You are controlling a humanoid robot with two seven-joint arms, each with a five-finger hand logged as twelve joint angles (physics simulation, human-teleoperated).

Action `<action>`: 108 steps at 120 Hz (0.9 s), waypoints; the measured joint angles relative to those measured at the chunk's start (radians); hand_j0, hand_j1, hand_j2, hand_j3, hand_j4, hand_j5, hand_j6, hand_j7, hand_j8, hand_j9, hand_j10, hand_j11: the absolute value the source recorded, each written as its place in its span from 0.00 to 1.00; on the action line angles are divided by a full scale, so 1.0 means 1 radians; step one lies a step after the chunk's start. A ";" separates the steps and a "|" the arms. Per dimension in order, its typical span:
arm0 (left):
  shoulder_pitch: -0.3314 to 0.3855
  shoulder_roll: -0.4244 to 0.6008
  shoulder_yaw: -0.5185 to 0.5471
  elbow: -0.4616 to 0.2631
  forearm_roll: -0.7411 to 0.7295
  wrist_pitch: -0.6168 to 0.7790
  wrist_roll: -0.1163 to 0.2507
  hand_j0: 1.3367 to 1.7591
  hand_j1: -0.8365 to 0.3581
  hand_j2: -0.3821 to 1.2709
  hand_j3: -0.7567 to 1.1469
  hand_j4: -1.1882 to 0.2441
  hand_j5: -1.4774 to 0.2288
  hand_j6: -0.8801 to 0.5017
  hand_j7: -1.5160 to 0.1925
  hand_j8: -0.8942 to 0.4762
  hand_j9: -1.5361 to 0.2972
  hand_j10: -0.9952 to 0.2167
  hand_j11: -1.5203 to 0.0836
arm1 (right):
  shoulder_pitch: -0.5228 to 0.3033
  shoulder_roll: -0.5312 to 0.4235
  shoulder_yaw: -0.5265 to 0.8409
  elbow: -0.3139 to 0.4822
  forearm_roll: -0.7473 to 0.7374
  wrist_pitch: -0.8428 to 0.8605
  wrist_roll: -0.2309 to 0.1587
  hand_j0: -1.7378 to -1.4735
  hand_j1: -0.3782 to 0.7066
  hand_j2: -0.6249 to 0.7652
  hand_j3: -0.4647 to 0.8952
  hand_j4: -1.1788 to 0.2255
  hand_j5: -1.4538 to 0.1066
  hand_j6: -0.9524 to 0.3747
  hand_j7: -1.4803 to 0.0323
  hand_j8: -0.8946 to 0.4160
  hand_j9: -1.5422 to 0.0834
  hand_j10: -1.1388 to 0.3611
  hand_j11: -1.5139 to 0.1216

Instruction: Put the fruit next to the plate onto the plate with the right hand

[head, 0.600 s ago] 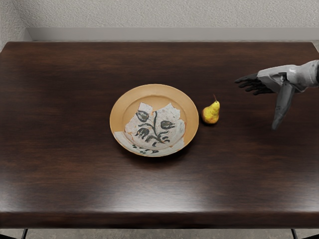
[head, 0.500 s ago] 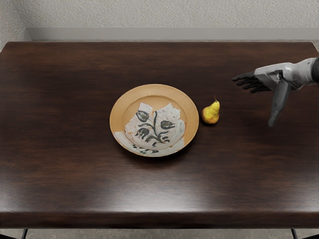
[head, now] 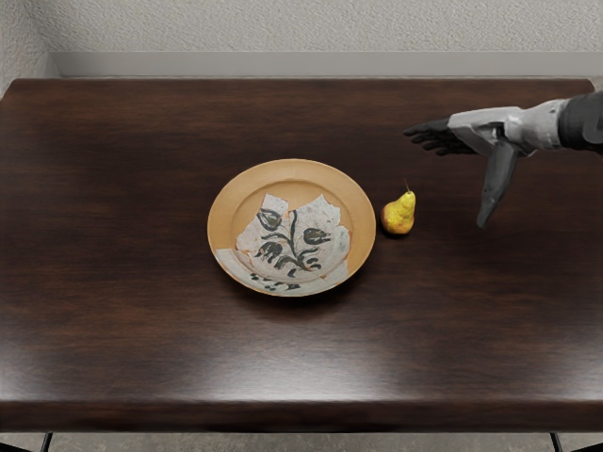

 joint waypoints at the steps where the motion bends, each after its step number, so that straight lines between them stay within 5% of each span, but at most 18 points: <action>1: 0.000 0.000 0.000 0.000 0.000 0.000 0.000 0.76 0.98 0.23 0.40 0.82 0.85 0.63 0.88 0.64 0.83 0.81 0.94 | -0.003 0.000 0.000 -0.001 -0.003 0.000 0.012 0.30 0.03 0.45 0.34 0.84 0.93 0.71 0.98 0.68 0.95 0.76 0.93; 21: 0.000 0.000 0.000 0.000 0.000 0.000 0.000 0.76 0.98 0.23 0.40 0.82 0.85 0.63 0.88 0.64 0.83 0.81 0.94 | -0.095 -0.004 0.005 -0.042 -0.007 -0.009 0.172 0.30 0.03 0.45 0.34 0.84 0.93 0.71 0.98 0.68 0.95 0.76 0.93; 42: 0.000 0.000 0.000 0.000 0.001 0.000 0.000 0.76 0.98 0.23 0.40 0.82 0.85 0.63 0.88 0.64 0.83 0.81 0.94 | -0.134 0.002 0.007 -0.087 -0.009 -0.060 0.220 0.30 0.03 0.45 0.34 0.84 0.93 0.71 0.98 0.68 0.95 0.76 0.93; 64: 0.000 0.000 0.000 0.000 0.000 0.000 0.000 0.76 0.98 0.23 0.40 0.82 0.85 0.63 0.88 0.64 0.83 0.81 0.94 | -0.200 0.036 -0.002 -0.107 -0.034 -0.165 0.356 0.30 0.03 0.45 0.34 0.84 0.93 0.71 0.98 0.68 0.95 0.76 0.93; 86: 0.000 0.000 0.000 0.000 0.000 0.000 0.000 0.76 0.98 0.23 0.40 0.82 0.85 0.63 0.88 0.64 0.83 0.81 0.94 | -0.253 0.094 -0.007 -0.112 -0.129 -0.204 0.444 0.30 0.03 0.45 0.34 0.84 0.93 0.71 0.98 0.68 0.95 0.76 0.93; 108: 0.000 0.000 0.000 0.000 0.000 0.000 0.000 0.76 0.98 0.23 0.40 0.82 0.85 0.63 0.88 0.64 0.83 0.81 0.94 | -0.288 0.100 -0.007 -0.118 -0.152 -0.236 0.479 0.30 0.03 0.45 0.34 0.84 0.93 0.71 0.98 0.68 0.95 0.76 0.93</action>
